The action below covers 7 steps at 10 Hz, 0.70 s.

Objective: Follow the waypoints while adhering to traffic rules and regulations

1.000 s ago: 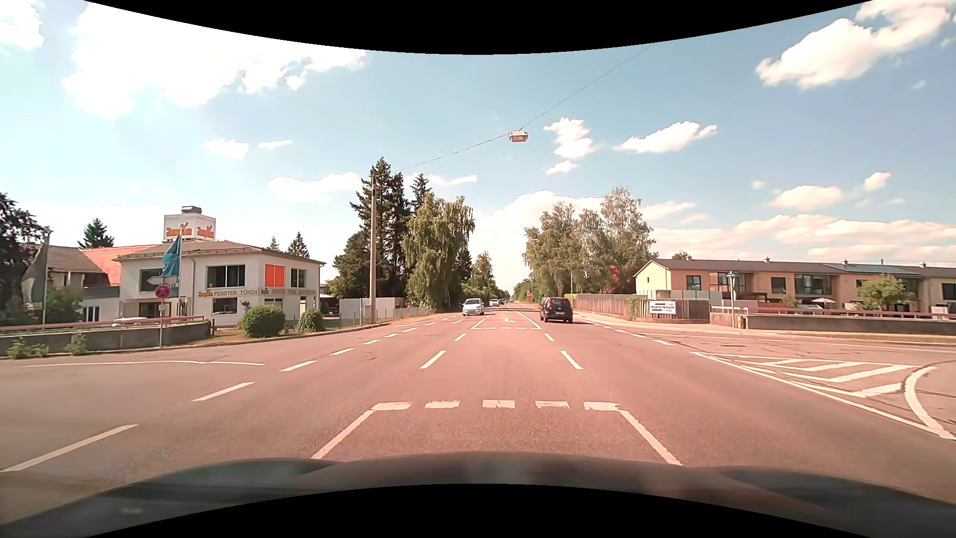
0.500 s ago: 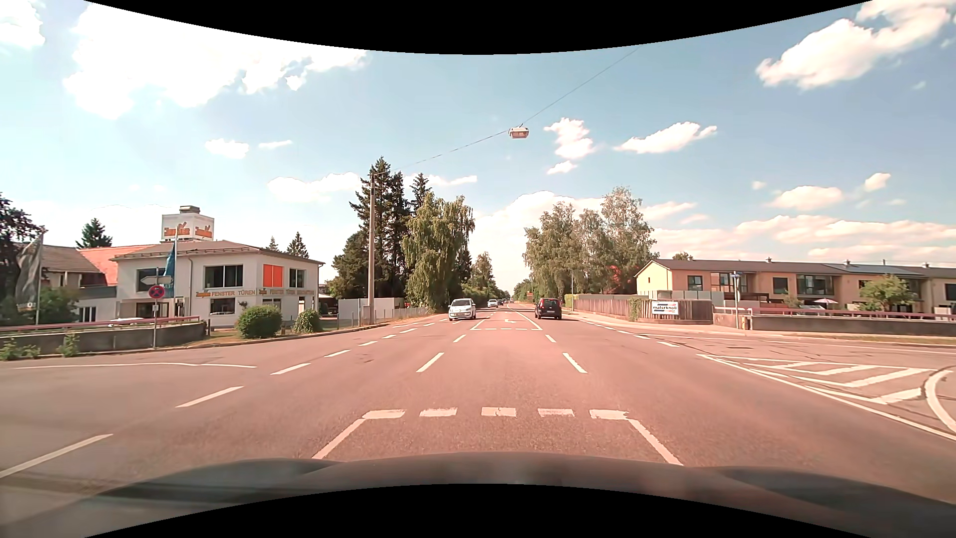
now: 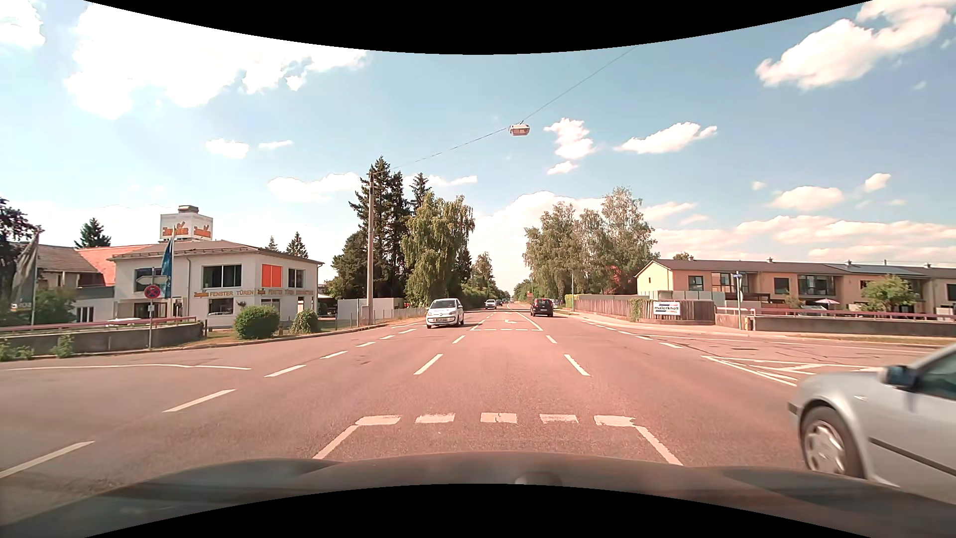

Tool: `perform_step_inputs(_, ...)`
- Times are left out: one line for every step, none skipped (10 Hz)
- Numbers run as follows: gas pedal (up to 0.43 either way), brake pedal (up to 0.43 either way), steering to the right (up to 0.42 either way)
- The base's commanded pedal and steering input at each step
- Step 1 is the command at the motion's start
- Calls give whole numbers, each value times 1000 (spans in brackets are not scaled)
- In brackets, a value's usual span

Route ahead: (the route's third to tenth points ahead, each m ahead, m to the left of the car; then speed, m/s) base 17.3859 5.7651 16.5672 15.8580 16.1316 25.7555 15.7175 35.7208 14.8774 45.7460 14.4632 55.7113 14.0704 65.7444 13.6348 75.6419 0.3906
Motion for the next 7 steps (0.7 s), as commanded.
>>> perform_step_inputs(0,140,-2)
perform_step_inputs(0,140,-2)
perform_step_inputs(0,146,-2)
perform_step_inputs(0,146,-2)
perform_step_inputs(0,152,-2)
perform_step_inputs(0,152,-2)
perform_step_inputs(0,165,-2)
